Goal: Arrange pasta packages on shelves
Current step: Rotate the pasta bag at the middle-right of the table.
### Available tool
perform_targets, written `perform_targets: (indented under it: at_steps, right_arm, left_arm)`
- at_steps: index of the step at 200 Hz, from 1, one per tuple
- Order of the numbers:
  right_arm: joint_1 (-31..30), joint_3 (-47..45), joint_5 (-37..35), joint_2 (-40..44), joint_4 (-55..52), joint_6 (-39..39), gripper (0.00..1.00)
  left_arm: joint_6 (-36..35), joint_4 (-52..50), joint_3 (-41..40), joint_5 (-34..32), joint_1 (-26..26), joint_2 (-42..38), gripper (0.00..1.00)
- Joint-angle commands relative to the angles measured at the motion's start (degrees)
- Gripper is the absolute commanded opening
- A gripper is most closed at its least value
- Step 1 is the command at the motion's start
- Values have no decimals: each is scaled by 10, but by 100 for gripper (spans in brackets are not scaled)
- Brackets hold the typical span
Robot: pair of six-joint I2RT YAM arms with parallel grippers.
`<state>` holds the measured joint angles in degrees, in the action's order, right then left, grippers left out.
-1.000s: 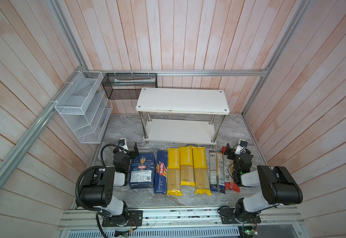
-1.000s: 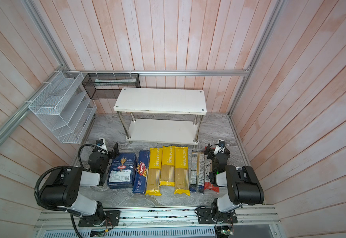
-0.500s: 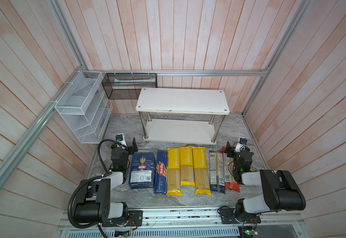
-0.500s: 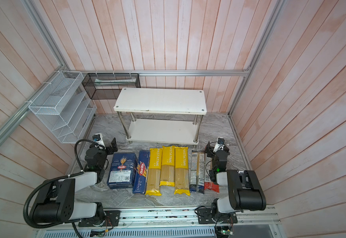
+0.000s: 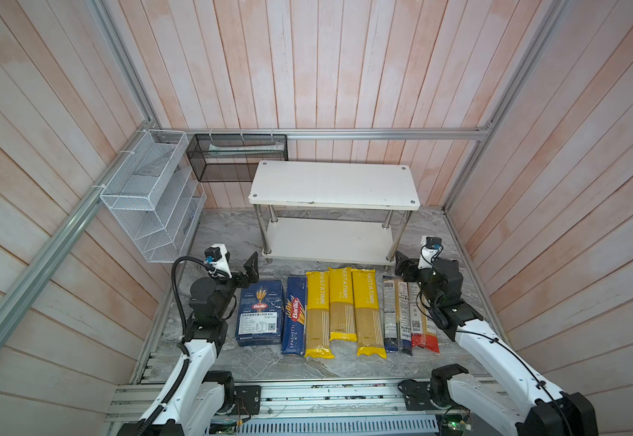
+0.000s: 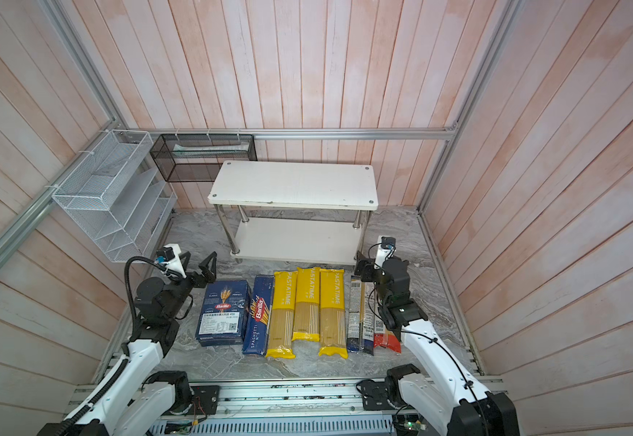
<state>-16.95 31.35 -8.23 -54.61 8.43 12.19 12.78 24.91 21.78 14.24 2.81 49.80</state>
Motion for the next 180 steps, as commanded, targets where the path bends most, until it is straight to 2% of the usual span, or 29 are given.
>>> perform_targets:
  at_steps: [1,26,50,68,107,180]
  right_arm:
    - [-29,21,-36,5,-190,81,86]
    - [-44,38,-46,-11,-276,157,82]
    - [-43,64,-45,-49,-325,171,82]
    - [-43,83,-40,-73,-351,172,82]
    - [-42,74,-10,-98,-345,182,83]
    - [-41,80,-22,-184,-359,197,84]
  left_arm:
    - [-13,-81,9,37,39,8,100]
    - [-37,-95,8,53,49,13,100]
    - [-39,-29,-30,43,49,11,100]
    - [-55,-3,-43,60,50,27,100]
    - [-66,10,-40,113,49,58,100]
    - [-67,24,-60,119,48,28,100]
